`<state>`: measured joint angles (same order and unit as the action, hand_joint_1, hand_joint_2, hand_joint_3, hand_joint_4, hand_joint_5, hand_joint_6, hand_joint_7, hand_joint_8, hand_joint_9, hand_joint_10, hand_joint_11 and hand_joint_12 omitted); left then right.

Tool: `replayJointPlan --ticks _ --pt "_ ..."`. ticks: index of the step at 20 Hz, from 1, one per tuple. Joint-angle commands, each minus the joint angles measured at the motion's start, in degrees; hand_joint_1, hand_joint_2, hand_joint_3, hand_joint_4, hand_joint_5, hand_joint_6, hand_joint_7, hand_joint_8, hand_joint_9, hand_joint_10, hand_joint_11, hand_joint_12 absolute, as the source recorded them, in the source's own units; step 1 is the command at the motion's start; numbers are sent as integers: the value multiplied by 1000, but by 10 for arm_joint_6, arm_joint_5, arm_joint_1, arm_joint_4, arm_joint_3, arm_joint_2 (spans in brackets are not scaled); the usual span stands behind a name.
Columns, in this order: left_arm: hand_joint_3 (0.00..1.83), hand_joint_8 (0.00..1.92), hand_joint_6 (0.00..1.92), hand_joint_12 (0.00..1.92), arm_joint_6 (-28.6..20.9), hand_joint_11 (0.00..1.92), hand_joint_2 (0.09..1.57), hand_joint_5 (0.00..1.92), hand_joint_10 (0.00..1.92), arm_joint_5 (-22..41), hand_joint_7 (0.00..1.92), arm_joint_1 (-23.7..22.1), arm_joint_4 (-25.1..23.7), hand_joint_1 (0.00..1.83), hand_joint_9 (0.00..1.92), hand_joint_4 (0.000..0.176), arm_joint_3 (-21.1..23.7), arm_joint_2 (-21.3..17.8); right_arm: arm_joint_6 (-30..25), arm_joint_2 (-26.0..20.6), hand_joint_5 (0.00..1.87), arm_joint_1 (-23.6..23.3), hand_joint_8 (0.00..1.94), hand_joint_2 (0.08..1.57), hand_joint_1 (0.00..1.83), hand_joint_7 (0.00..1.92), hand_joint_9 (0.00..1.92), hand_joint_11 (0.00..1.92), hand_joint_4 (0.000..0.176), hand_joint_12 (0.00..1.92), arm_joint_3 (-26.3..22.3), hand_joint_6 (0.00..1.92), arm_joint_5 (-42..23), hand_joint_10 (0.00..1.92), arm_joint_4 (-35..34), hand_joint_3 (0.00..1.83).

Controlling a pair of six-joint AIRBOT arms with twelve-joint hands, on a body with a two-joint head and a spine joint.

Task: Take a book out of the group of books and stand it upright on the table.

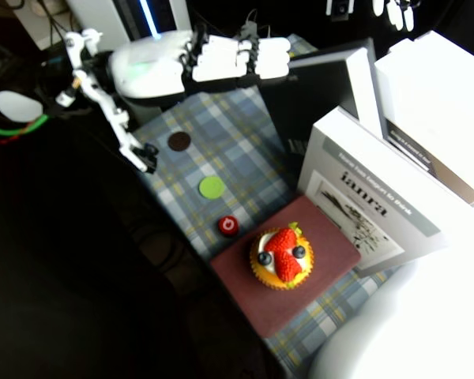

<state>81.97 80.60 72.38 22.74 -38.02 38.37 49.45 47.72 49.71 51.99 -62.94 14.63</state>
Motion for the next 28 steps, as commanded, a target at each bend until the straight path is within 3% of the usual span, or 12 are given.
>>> replayJointPlan --ticks 1,3,4,5,7,8,10,11,13,15,18,28 --pt "0 2 2 345 -6 0 1389 425 6 73 324 -2 -5 110 274 93 0 0 -15 -2 480 -1 0 1229 8 0 0 0 171 0 -2 4 -100 0 -2 27" --pt "0 0 3 378 -6 0 1375 436 7 76 320 1 -3 103 289 107 1 1 -34 -13 301 9 0 1096 365 0 0 0 143 0 -9 0 -140 0 14 0" --pt "1 0 0 424 -6 0 1359 436 1 78 313 1 -3 105 295 119 1 1 -46 -19 189 12 4 1219 620 12 0 0 29 0 -10 3 -163 0 22 20" --pt "2 0 0 441 -6 0 1361 421 0 80 298 1 -3 67 274 143 1 1 -56 -24 46 15 0 1214 433 0 0 0 124 0 -10 1 -189 0 29 14" --pt "1 0 0 440 -6 0 1359 418 1 86 296 1 -1 58 273 155 -1 2 -57 -30 305 19 4 1232 550 124 0 0 162 0 -11 55 -222 0 28 9" --pt "0 1 2 406 -6 0 1356 409 0 94 301 1 1 75 272 155 -1 3 -52 -31 317 24 0 1355 462 59 0 0 75 0 -9 25 -241 0 16 18" --pt "3 2 1 151 -19 0 1376 383 4 111 315 1 1 61 235 149 -2 3 -32 -30 244 31 0 1165 475 10 0 0 77 0 -6 5 -247 0 -25 0" --pt "1 2 9 145 -35 43 1384 416 5 123 323 1 1 68 235 125 -5 5 -34 -23 69 37 0 1151 255 0 0 0 168 0 2 0 -247 0 -51 0" --pt "0 2 7 162 -59 56 1385 423 5 142 314 1 -1 99 242 117 -13 13 -52 -5 203 46 0 1171 408 0 0 0 139 0 23 16 -247 0 -93 0" --pt "12 0 0 338 -89 11 1377 399 0 158 295 0 -2 287 219 81 -23 20 -80 9 404 57 11 1192 315 192 64 6 175 3 46 14 -247 6 -124 2" --pt "0 0 0 488 -134 25 1339 299 6 183 291 -2 -3 336 246 0 -38 28 -114 20 310 71 0 1202 278 156 91 35 123 18 70 0 -247 7 -163 6" --pt "0 2 7 534 -325 120 1212 104 11 188 316 -32 -30 280 380 0 -105 57 -114 26 227 101 10 1229 651 250 139 0 69 0 66 2 -377 5 -213 0"
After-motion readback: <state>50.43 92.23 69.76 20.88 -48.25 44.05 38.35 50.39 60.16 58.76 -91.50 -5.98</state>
